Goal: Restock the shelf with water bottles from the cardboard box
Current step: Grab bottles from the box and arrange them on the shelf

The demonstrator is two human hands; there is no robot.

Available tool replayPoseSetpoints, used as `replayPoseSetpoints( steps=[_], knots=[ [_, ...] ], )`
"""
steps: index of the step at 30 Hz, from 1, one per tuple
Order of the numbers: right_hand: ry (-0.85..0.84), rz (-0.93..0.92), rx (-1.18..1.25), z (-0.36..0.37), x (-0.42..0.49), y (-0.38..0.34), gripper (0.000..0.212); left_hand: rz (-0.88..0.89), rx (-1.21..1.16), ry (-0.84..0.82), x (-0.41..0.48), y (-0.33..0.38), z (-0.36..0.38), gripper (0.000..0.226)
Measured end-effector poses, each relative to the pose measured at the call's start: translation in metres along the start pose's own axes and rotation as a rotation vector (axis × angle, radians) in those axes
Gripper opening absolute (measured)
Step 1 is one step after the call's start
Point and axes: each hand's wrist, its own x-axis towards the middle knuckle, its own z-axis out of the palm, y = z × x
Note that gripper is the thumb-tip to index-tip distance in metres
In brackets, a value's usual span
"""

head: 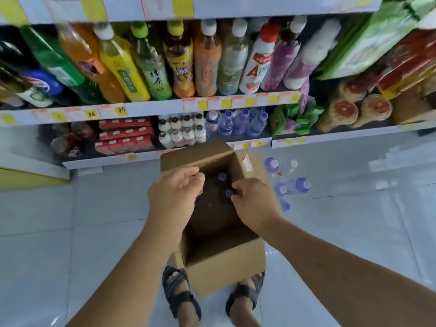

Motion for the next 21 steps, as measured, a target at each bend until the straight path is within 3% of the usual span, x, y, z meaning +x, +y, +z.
replayPoseSetpoints(
  steps=[6, 11, 17, 21],
  knots=[
    [-0.123, 0.120, -0.188, 0.135, 0.089, 0.052, 0.036, -0.066, 0.030, -0.002, 0.071, -0.114, 0.022, 0.021],
    [-0.113, 0.161, -0.278, 0.204, 0.159, 0.082, 0.036, -0.052, -0.049, -0.004, 0.132, -0.157, 0.029, 0.014],
    [-0.073, 0.135, -0.364, 0.229, 0.178, 0.099, 0.029, 0.005, -0.105, -0.022, 0.159, -0.174, 0.034, 0.024],
    [-0.020, 0.054, -0.348, 0.209, 0.156, 0.083, 0.026, -0.009, -0.102, -0.034, 0.148, -0.168, 0.030, 0.015]
  ],
)
